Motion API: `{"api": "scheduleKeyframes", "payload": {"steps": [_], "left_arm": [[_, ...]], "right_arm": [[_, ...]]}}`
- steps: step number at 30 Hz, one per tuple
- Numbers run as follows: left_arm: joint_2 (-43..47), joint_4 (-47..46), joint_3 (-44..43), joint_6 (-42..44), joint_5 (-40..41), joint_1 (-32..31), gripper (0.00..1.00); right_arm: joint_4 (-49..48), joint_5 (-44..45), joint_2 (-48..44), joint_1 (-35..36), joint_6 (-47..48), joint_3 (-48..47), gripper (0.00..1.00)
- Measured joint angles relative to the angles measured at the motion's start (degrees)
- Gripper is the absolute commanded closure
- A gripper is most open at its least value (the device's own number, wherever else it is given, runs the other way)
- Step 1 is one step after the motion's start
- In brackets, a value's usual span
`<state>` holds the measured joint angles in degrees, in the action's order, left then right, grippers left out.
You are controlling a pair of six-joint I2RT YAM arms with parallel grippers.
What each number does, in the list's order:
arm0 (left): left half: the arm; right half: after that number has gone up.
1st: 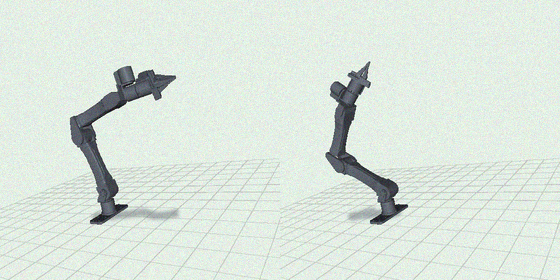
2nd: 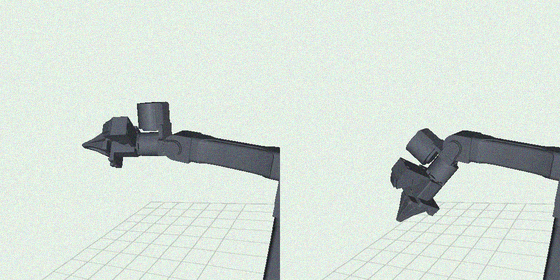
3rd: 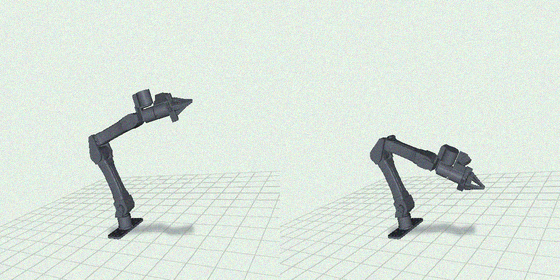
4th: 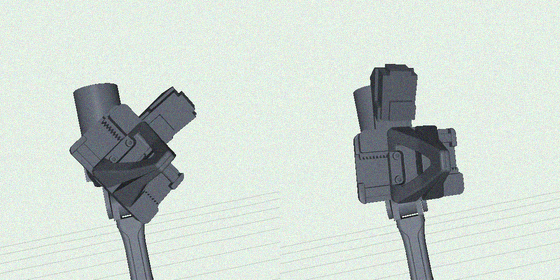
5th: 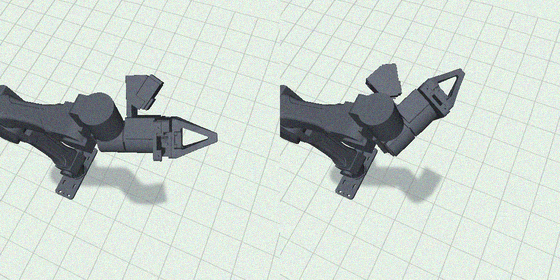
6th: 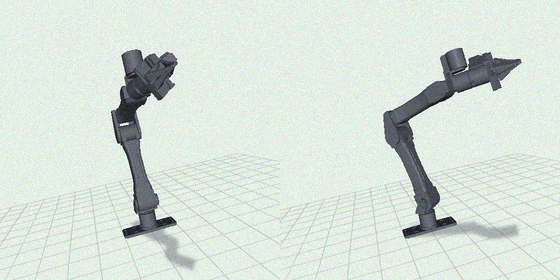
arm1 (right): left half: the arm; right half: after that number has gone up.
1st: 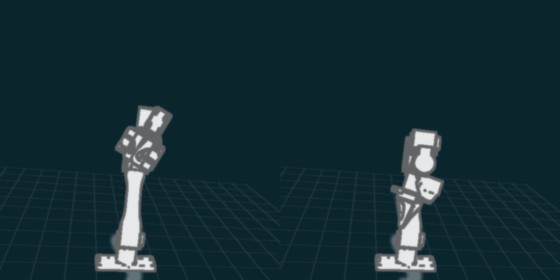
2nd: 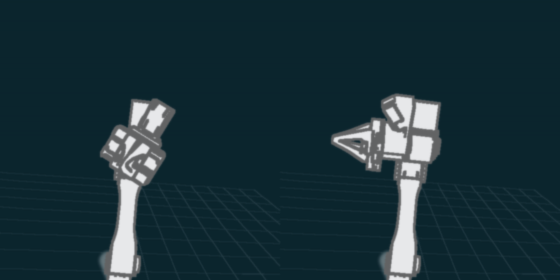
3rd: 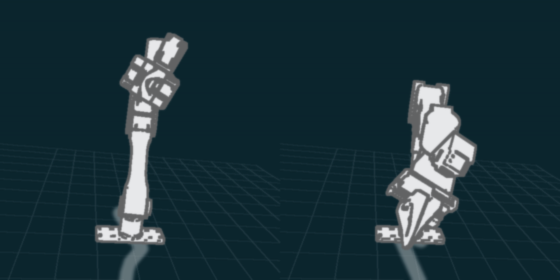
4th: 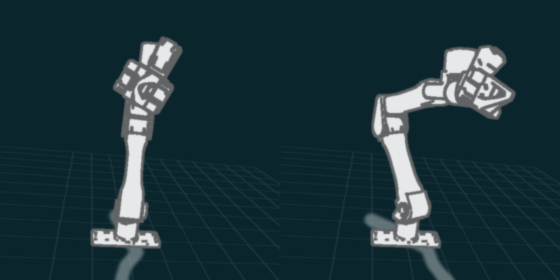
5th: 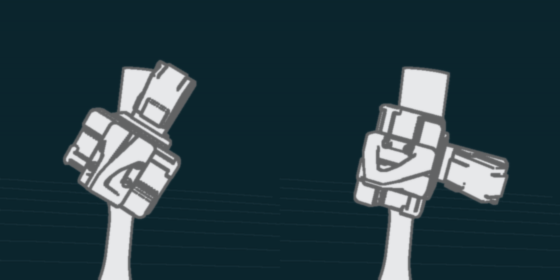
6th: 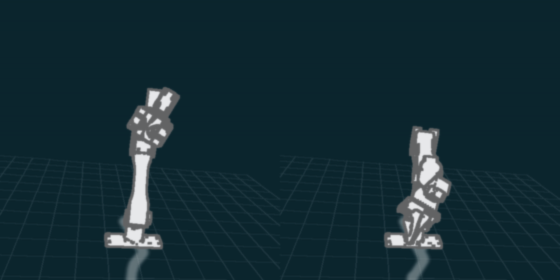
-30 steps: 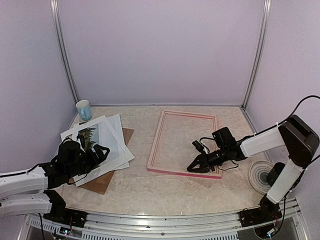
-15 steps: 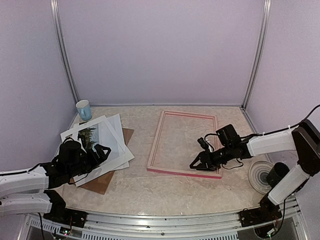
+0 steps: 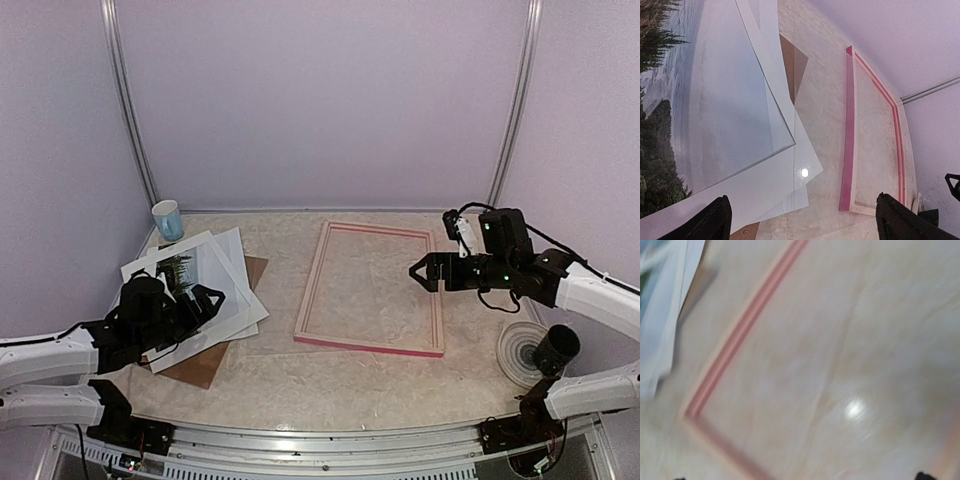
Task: Put the photo into the frame
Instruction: Place the glass panel at the frame body, then pick up the glass panel from the frame body.
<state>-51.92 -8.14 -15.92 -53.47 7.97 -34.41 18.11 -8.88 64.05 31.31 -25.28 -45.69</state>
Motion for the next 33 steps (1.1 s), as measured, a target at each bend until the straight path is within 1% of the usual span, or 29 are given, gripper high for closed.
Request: {"api": "scheduleKeyframes", "payload": {"steps": [5, 8, 14, 17, 21, 24, 33], "left_arm": [[-0.46, -0.07, -1.4, 0.13, 0.09, -0.24, 0.01], [-0.55, -0.13, -1.92, 0.35, 0.31, -0.42, 0.01], [-1.9, -0.37, -3.78, 1.42, 1.07, -0.52, 0.01], [-2.38, -0.63, -4.39, 2.36, 1.84, -0.61, 0.01], [-4.04, -0.68, -6.36, 3.96, 2.56, -0.72, 0.01], [-6.64, -0.72, -9.03, 5.27, 3.06, -0.72, 0.01], [-18.93, -0.83, -16.13, 10.12, 2.67, -0.72, 0.01]], "right_arm": [[0.42, 11.98, -7.87, 0.0, -3.17, 0.28, 0.03], [0.42, 16.92, -10.4, 0.0, -4.26, 1.31, 0.01], [1.11, 22.47, -9.55, 0.0, -5.25, 1.51, 0.01], [1.25, 23.52, -7.1, 0.0, -5.25, 1.49, 0.01], [2.27, 21.24, 1.09, 0.0, -4.96, 0.07, 0.01], [3.06, 17.7, 7.67, 0.0, -4.09, -3.02, 0.01], [-0.44, 2.95, 17.88, 0.0, -0.98, -8.68, 0.01]]}}
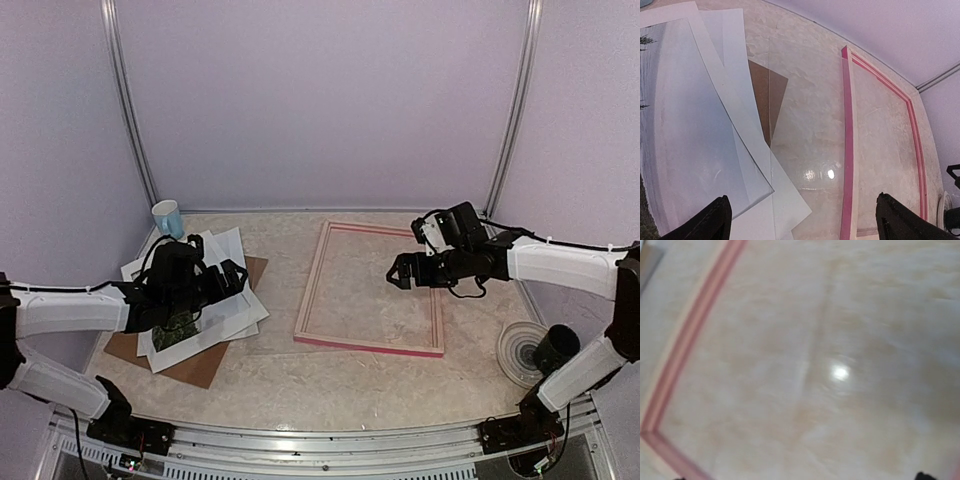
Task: Put the photo into the frame
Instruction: Pick up the glass panel from the frame body.
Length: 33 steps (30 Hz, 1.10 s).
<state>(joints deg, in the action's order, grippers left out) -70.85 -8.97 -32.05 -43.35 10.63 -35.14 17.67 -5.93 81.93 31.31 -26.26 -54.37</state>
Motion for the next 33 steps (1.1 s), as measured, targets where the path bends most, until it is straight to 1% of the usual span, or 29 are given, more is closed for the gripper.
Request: {"api": "scheduleKeyframes", "payload": {"steps": [5, 11, 15, 19, 22, 27, 33], "left_arm": [[-7.98, 0.5, -5.75, 2.91, -1.77, 0.0, 0.01], [-15.56, 1.01, -12.55, 5.75, -4.76, 0.0, 0.01], [-17.44, 0.09, -12.26, 6.29, -6.75, 0.31, 0.01], [-17.68, -1.99, -10.73, 6.36, -8.57, 0.96, 0.01], [-17.81, -3.39, -10.4, 6.36, -9.14, 1.36, 0.01], [-19.17, -5.11, -10.34, 6.25, -9.42, 1.46, 0.01], [-21.27, -7.15, -8.31, 5.44, -11.08, 1.44, 0.01]], "right_arm": [[-2.27, -7.21, 6.62, -0.33, 0.22, -4.31, 0.01], [-5.88, -16.22, 12.48, -3.63, -1.68, -4.74, 0.01], [-8.44, -21.62, 16.55, -6.12, -3.58, -4.74, 0.01], [-9.99, -25.46, 20.13, -6.91, -4.87, -5.68, 0.04], [-10.23, -26.8, 21.97, -6.91, -5.01, -6.99, 0.05], [-10.84, -28.92, 25.55, -6.91, -5.79, -9.51, 0.1], [-11.15, -30.29, 29.53, -6.95, -7.56, -10.95, 0.1]]}}
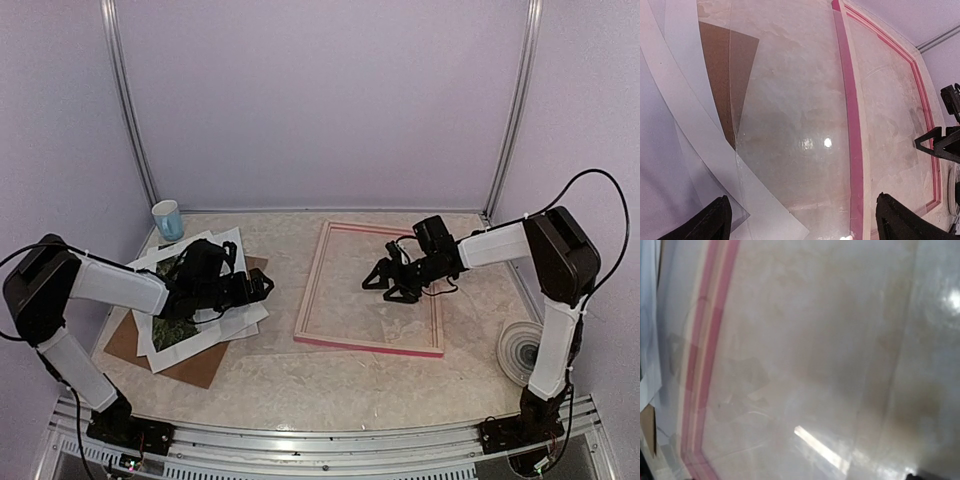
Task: Put the photo into the frame
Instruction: Pick up the glass panel from the frame body.
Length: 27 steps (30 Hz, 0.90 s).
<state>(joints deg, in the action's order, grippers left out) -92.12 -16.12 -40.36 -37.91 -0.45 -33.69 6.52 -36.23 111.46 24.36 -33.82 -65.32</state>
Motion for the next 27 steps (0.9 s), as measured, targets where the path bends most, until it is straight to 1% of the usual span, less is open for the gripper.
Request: {"api": "scheduleKeyframes", "payload": {"steps": [11, 19, 27], "left_arm": [[-2.25, -2.93, 1.2, -1.57, -2.05, -0.94, 0.01], [-4.17, -3.28, 1.2, -2.32, -2.32, -1.46, 0.01], [-4.42, -3.74, 1.2, -2.73, -2.34, -1.77, 0.01]], "right_arm": [[-2.62, -5.11, 3.06, 0.0, -1.95, -1.51, 0.13], [-6.16, -9.6, 5.79, 0.0, -4.7, -2.43, 0.19], [-10.47, -13.31, 7.96, 0.0, -7.89, -2.47, 0.27]]}}
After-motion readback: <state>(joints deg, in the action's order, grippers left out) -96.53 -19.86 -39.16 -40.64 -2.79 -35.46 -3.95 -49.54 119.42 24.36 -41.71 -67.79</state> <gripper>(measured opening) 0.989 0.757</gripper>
